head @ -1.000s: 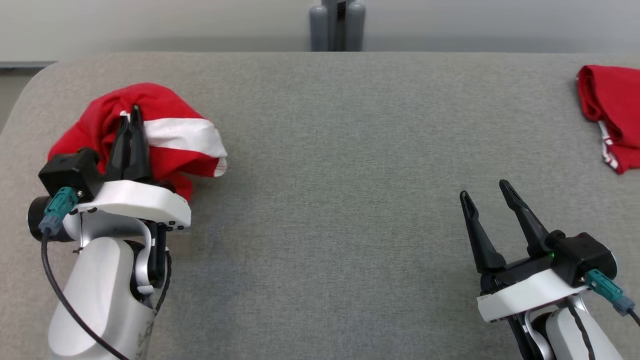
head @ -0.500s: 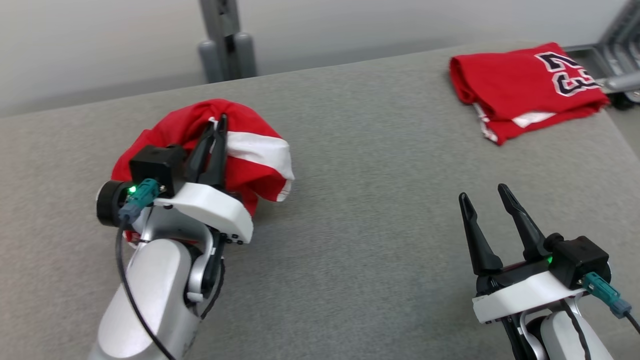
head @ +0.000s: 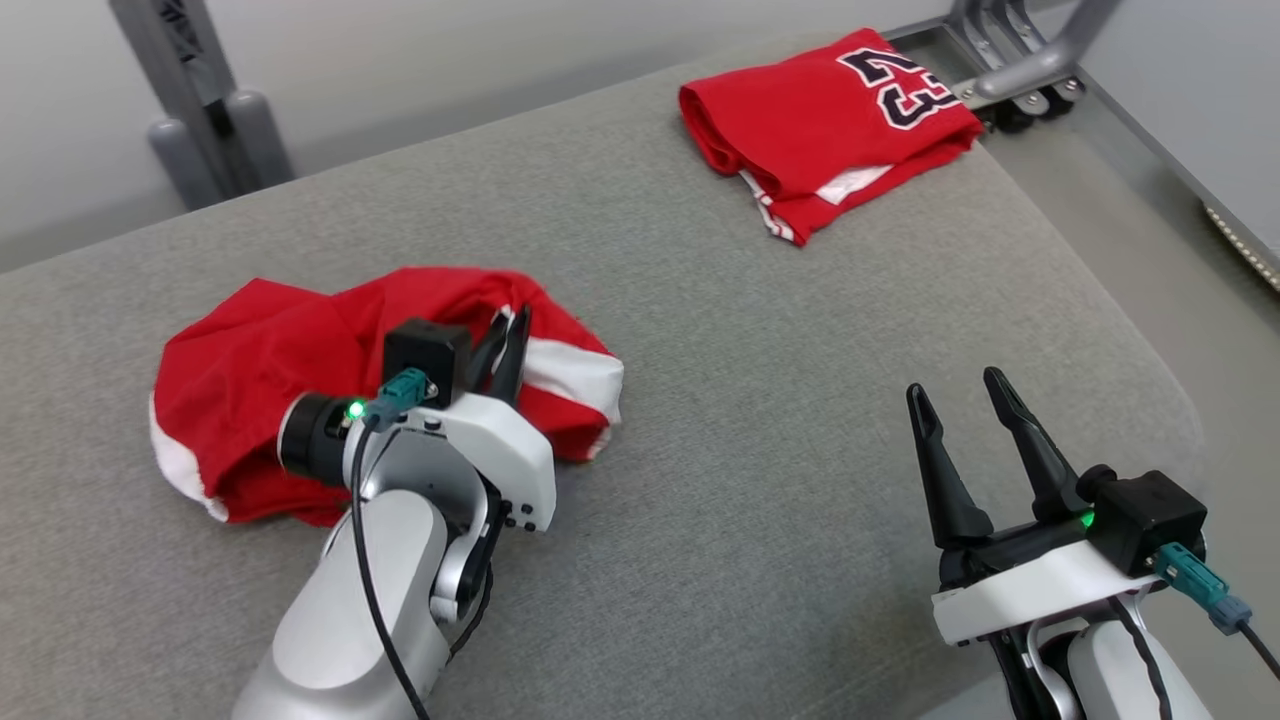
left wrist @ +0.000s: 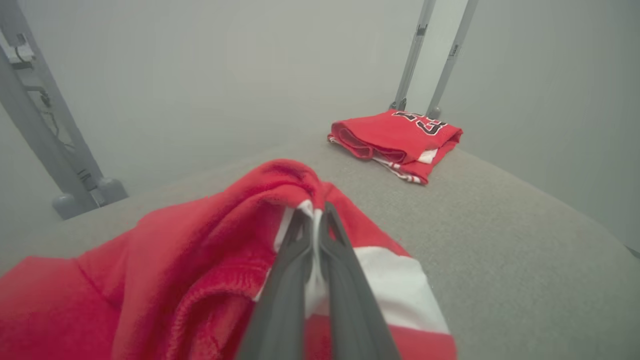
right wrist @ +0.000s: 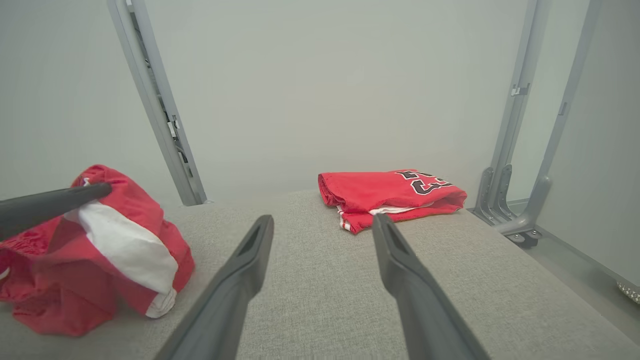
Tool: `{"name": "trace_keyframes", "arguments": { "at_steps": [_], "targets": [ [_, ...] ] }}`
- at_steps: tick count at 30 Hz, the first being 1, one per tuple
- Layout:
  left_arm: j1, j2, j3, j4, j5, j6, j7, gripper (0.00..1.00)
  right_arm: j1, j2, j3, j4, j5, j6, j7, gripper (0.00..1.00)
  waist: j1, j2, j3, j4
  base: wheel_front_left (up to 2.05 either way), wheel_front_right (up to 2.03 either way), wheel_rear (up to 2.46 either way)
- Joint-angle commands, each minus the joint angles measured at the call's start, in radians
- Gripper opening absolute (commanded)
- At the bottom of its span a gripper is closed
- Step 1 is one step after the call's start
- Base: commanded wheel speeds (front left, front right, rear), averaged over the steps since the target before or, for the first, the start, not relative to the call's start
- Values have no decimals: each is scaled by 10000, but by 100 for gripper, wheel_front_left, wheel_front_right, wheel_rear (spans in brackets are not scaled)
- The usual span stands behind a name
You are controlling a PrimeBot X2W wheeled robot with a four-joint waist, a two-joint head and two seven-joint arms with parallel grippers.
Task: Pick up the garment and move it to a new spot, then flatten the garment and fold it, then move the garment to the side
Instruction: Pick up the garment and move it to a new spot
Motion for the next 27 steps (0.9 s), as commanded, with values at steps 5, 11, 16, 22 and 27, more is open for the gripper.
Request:
{"name": "trace_keyframes", "arguments": {
  "at_steps": [5,11,16,22,27],
  "targets": [
    [-308,-119,-252,1365,-332,-121,-533,100,-110,21,-26,-24,44,-3,-2,100,0,0,230,-278,0,0,0],
    [-354,-205,-605,1627,-976,-309,-1259,100,18,-69,-121,-22,-140,-3,-2,100,0,0,10,234,0,0,0],
    [215,-196,-900,736,-1525,-31,-1912,100,153,-137,-114,-108,-200,-3,-2,100,0,0,-364,938,0,0,0],
    [1076,-125,-829,-250,-1600,403,-2337,100,360,-159,-28,-129,-204,-3,-2,100,0,0,-717,1735,0,0,0],
    [2071,73,-725,-1195,-1652,744,-2506,100,593,-202,41,-81,-151,-3,-2,100,0,0,-1006,2510,0,0,0]
  ]
}}
